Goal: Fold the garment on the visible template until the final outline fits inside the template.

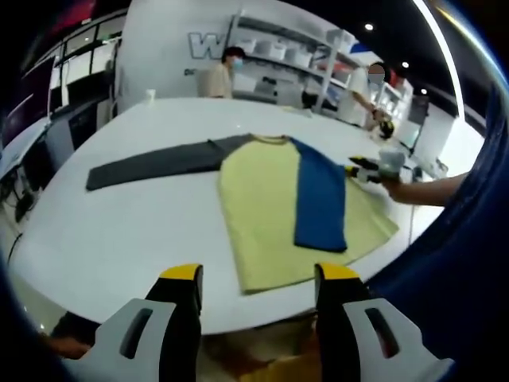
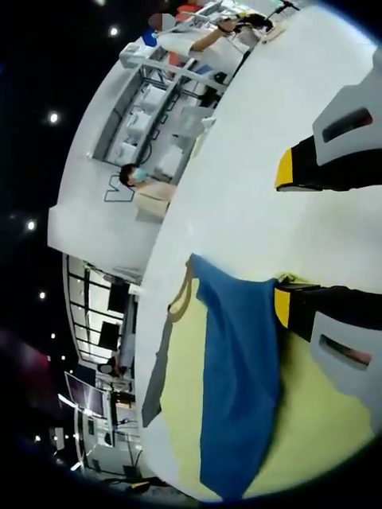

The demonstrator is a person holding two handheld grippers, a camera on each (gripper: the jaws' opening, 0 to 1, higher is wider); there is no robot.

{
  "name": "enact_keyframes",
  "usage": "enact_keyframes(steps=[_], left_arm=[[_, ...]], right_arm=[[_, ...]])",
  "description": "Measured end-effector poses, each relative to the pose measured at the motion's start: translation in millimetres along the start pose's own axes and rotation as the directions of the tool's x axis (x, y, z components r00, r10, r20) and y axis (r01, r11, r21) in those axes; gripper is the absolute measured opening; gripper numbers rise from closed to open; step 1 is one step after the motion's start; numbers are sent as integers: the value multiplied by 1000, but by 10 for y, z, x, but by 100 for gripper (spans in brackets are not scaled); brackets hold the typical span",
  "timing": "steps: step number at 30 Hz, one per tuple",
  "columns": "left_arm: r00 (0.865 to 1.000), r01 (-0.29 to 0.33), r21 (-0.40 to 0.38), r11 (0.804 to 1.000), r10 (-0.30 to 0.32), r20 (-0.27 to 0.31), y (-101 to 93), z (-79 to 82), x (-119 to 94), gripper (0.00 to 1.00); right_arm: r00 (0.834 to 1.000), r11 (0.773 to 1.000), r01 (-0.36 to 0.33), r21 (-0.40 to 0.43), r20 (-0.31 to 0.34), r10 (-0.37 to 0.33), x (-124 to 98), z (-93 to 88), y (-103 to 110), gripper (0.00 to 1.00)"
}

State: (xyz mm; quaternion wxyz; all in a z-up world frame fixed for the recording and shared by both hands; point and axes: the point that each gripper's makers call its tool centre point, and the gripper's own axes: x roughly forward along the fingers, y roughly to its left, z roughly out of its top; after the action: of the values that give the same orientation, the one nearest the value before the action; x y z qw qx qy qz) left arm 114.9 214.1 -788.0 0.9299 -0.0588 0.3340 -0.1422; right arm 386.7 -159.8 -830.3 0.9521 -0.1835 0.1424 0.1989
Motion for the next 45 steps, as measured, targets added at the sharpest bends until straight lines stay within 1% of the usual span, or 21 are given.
enact_keyframes(steps=[2, 5, 8, 10, 12, 14, 17, 20, 21, 25, 27, 28, 31, 32, 34, 35, 36, 38, 40, 42, 45], left_arm=[[1000, -1, -1, 1000, 1, 1, 10, -11, -2, 53], [1000, -2, -4, 1000, 2, 0, -1, -23, 5, 53], [1000, 2, -3, 1000, -2, -4, -11, -32, 7, 53], [1000, 7, -5, 1000, -7, -4, -25, -34, 12, 53], [1000, 10, 0, 1000, -10, -4, -54, -25, 20, 53], [1000, 12, 0, 1000, -12, 0, -54, -19, 20, 53], [1000, 11, 0, 1000, -11, 3, -49, -20, 23, 53], [1000, 13, 1, 1000, -13, 4, -53, -16, 19, 53], [1000, 13, 2, 1000, -13, 4, -48, -20, 17, 53], [1000, 12, 0, 1000, -12, 7, -35, -21, 11, 53], [1000, 12, 1, 1000, -12, 10, -28, -18, 5, 53], [1000, 11, 1, 1000, -11, 12, -26, -17, 3, 53], [1000, 8, -2, 1000, -8, 19, -37, 6, -11, 53], [1000, 7, -3, 1000, -7, 22, -27, 0, -21, 53], [1000, 4, -7, 1000, -4, 25, -8, -18, -37, 53], [1000, 3, -8, 1000, -3, 25, -1, -30, -41, 53], [1000, 2, -9, 1000, -1, 21, -4, -49, -40, 53], [1000, -2, -6, 1000, 2, 18, 11, -79, -47, 53], [1000, -6, -10, 1000, 6, 22, 20, -89, -65, 53], [1000, -8, -16, 1000, 8, 24, 14, -91, -73, 53], [999, -10, -19, 1000, 10, 32, 1, -77, -74, 53]], right_arm=[[1000, 1000, -8, -8, -4, 8, -37, -16, 13, 43], [1000, 1000, -10, -4, -9, 10, -57, -55, -26, 44], [1000, 1000, 7, 0, -14, -7, -91, -89, -113, 43], [999, 999, 35, 2, -33, -35, -122, -120, -176, 38], [999, 998, 42, 42, -35, -41, -133, -151, -220, 38], [998, 998, 54, 45, -42, -52, -145, -176, -283, 39], [997, 994, 74, 78, -15, -73, -174, -119, -345, 38], [998, 994, 63, 93, 8, -64, -155, -28, -301, 39], [999, 994, 48, 93, 15, -50, -132, 25, -242, 39], [1000, 996, 11, 88, 22, -13, -23, 84, -81, 42], [1000, 994, -2, 106, 19, 0, 33, 71, -46, 43], [1000, 995, -10, 102, 9, 9, 64, 45, -12, 43], [1000, 996, -25, 83, -6, 25, 59, 39, 62, 43], [1000, 996, -27, 80, -8, 27, 62, 32, 69, 44], [999, 998, -26, 55, -33, 28, 80, -42, 74, 43], [998, 999, -18, 27, -63, 19, 100, -144, 54, 44], [999, 999, -19, 44, -43, 21, 105, -118, 59, 44], [999, 999, -24, 49, -39, 26, 103, -106, 59, 44], [999, 999, -19, 39, -40, 21, 108, -111, 34, 46], [999, 1000, 0, 22, -44, 1, 89, -101, 0, 48], [1000, 997, 8, 79, -9, -7, 30, -1, -17, 42]])
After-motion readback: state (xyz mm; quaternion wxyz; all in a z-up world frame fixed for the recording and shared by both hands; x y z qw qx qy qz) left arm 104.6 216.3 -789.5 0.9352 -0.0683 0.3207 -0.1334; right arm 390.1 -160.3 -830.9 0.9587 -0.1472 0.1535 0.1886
